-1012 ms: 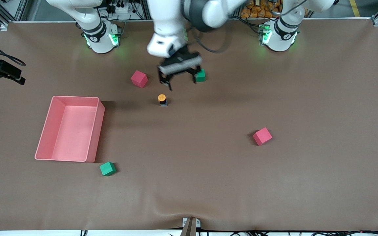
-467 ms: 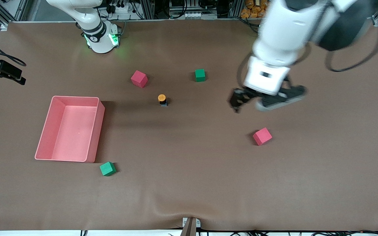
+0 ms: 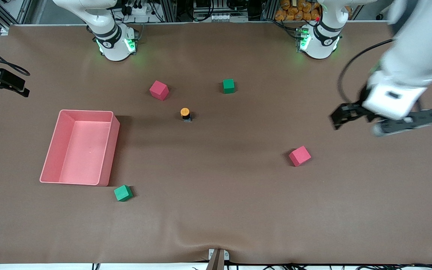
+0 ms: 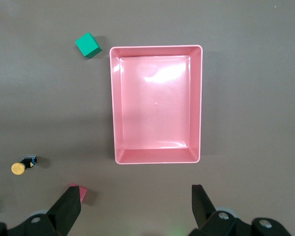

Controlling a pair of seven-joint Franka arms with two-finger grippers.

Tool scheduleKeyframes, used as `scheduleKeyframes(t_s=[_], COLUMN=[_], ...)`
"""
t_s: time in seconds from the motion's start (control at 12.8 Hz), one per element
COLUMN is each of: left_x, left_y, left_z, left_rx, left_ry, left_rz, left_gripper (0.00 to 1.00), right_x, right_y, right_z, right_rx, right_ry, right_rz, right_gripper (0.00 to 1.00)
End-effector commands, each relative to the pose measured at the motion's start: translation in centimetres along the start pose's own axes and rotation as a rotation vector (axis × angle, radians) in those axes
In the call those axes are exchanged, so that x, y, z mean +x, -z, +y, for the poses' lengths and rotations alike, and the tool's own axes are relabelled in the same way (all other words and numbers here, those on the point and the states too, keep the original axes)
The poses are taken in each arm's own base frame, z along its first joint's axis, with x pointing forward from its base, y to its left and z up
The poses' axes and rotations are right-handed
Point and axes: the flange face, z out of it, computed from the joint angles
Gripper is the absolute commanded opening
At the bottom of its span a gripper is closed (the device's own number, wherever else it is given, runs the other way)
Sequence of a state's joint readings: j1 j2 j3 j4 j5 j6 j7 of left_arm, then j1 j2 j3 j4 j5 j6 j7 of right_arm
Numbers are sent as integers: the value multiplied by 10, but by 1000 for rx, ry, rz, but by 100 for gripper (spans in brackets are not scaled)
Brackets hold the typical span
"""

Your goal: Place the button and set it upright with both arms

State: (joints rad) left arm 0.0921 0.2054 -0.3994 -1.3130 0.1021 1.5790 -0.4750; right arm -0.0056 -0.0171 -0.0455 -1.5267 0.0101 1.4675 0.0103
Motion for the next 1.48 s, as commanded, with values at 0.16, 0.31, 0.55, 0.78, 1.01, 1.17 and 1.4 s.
scheduleKeyframes(t_s=[0.16, 0.31, 0.55, 0.78, 1.01, 1.17, 1.4], left_x=[-28, -38, -68, -89, -99, -104, -101], left_y=[37, 39, 49, 50, 49, 50, 52], left_z=[-60, -72, -88, -116, -124, -127, -131], left_rx=[-34, -21, -3, -15, -7, -2, 8], left_ry=[-158, -151, -151, -155, -158, -158, -162], left_rz=[-29, -42, -80, -89, -96, -92, -86], left_gripper=[100, 100, 100, 100, 100, 100, 100], right_x=[0, -1, 0, 0, 0, -1, -1], right_y=[4, 4, 5, 4, 5, 4, 4], right_z=[-1, 1, 2, 1, 2, 3, 2], right_rx=[-4, -4, -7, -7, -7, -7, -7], right_ry=[0, -3, -4, -4, -7, -7, -5], right_rz=[1, -2, 1, 1, 1, -1, -4], right_gripper=[100, 100, 100, 100, 100, 100, 100])
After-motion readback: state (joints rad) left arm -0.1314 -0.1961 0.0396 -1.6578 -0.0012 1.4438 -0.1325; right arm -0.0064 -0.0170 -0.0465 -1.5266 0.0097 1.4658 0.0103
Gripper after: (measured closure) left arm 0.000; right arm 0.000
